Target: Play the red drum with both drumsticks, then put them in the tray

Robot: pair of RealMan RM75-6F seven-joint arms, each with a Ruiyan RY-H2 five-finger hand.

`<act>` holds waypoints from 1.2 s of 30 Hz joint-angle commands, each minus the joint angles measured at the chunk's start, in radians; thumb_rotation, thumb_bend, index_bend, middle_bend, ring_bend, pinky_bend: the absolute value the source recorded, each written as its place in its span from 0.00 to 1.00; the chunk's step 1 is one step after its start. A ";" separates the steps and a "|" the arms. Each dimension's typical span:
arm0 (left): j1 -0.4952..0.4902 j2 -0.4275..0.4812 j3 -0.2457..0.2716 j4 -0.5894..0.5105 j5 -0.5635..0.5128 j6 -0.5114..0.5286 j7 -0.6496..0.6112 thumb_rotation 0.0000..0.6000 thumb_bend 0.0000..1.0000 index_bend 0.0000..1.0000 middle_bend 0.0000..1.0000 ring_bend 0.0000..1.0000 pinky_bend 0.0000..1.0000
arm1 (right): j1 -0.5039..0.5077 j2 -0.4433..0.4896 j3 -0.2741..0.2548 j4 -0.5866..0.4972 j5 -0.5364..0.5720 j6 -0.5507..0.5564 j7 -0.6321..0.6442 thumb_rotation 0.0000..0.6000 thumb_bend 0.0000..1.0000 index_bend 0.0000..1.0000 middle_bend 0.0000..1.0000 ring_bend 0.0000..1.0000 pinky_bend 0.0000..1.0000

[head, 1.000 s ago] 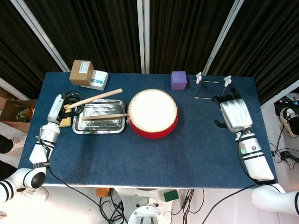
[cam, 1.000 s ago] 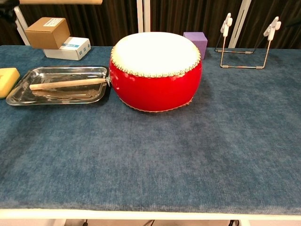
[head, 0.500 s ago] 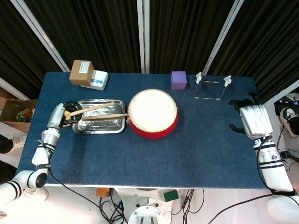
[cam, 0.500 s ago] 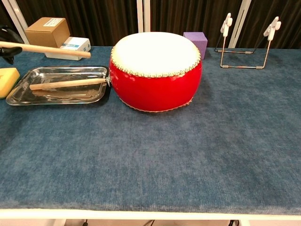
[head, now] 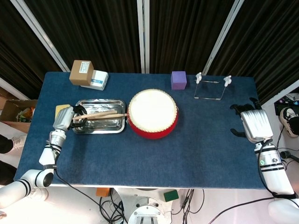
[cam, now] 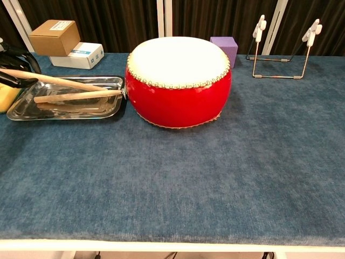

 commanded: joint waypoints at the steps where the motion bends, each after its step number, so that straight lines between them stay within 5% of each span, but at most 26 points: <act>1: -0.007 -0.015 0.007 0.011 -0.010 -0.005 0.076 1.00 0.40 0.44 0.35 0.20 0.26 | -0.006 -0.003 0.004 0.004 -0.002 -0.004 0.005 1.00 0.00 0.34 0.47 0.33 0.16; 6: -0.004 -0.035 0.002 0.012 -0.049 0.023 0.234 1.00 0.26 0.19 0.14 0.08 0.19 | -0.020 -0.007 0.011 0.014 -0.005 -0.014 0.016 1.00 0.00 0.34 0.47 0.33 0.16; 12: 0.022 0.000 -0.009 -0.061 -0.093 0.066 0.354 1.00 0.20 0.09 0.07 0.05 0.16 | -0.035 -0.011 0.013 0.032 -0.006 -0.031 0.028 1.00 0.00 0.34 0.47 0.33 0.16; 22: 0.180 0.239 -0.006 -0.335 -0.113 0.290 0.489 1.00 0.18 0.12 0.12 0.06 0.16 | -0.089 -0.003 -0.014 0.101 -0.058 -0.075 0.180 1.00 0.15 0.20 0.34 0.17 0.20; 27: 0.296 0.330 0.061 -0.373 -0.009 0.411 0.401 1.00 0.19 0.15 0.13 0.07 0.16 | -0.146 -0.008 -0.033 0.169 -0.160 -0.026 0.334 1.00 0.16 0.11 0.23 0.09 0.15; 36: 0.479 0.355 0.204 -0.398 0.179 0.624 0.351 1.00 0.19 0.15 0.14 0.07 0.16 | -0.287 -0.080 -0.079 0.271 -0.295 0.172 0.424 1.00 0.16 0.09 0.21 0.09 0.14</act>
